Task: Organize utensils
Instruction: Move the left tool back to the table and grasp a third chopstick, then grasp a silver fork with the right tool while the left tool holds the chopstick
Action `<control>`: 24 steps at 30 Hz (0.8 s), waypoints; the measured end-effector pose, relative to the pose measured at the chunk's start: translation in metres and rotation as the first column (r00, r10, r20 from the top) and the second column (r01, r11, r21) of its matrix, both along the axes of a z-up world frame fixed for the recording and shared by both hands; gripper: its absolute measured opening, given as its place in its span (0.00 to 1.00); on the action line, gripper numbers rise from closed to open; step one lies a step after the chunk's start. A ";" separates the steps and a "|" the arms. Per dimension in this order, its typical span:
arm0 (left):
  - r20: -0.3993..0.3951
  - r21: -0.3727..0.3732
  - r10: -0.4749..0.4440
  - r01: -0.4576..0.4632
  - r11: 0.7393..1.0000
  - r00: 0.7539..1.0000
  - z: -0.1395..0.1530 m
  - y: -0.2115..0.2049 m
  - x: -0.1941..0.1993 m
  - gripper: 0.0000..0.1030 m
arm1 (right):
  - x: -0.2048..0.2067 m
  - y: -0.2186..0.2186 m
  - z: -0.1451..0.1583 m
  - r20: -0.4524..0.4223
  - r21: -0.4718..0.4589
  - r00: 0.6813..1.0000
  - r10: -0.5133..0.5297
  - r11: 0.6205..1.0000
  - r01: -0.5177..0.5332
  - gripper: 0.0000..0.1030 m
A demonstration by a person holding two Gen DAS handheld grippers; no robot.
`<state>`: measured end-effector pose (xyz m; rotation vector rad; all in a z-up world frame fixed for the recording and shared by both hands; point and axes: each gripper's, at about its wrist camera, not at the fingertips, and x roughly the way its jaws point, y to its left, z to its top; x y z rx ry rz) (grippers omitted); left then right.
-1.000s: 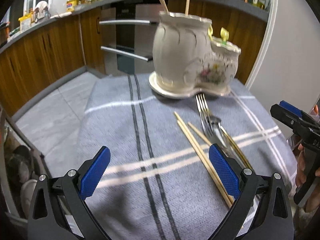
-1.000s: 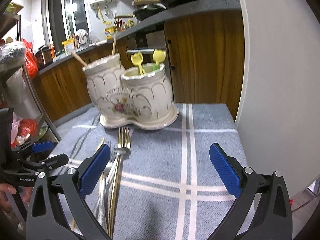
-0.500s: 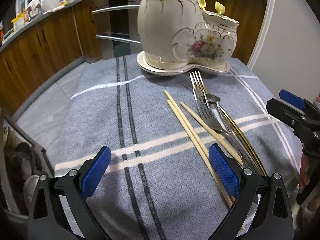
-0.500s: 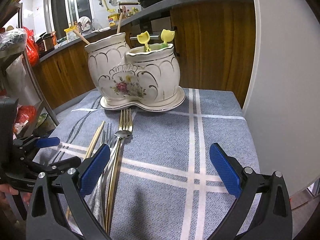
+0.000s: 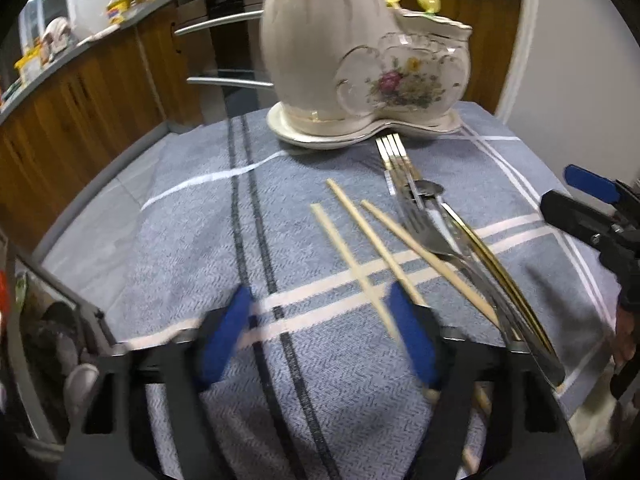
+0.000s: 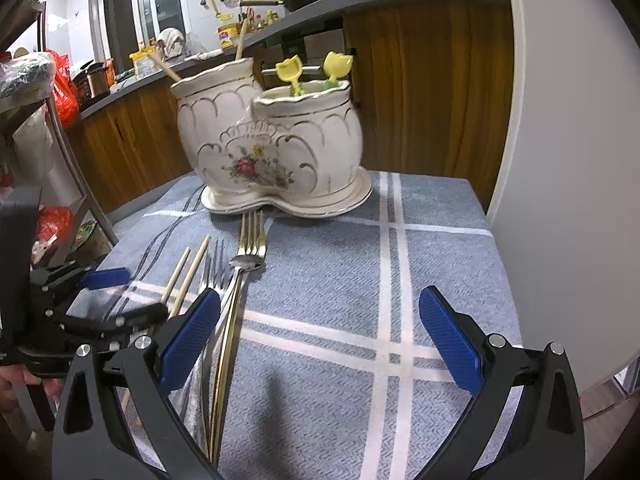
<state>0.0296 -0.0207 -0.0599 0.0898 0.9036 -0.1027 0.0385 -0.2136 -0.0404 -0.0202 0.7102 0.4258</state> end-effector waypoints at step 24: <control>-0.020 -0.061 -0.185 0.183 0.981 0.983 0.007 0.008 -0.012 0.09 | -0.025 0.069 -0.010 -0.146 -0.106 0.960 0.241 0.961 -0.257 0.17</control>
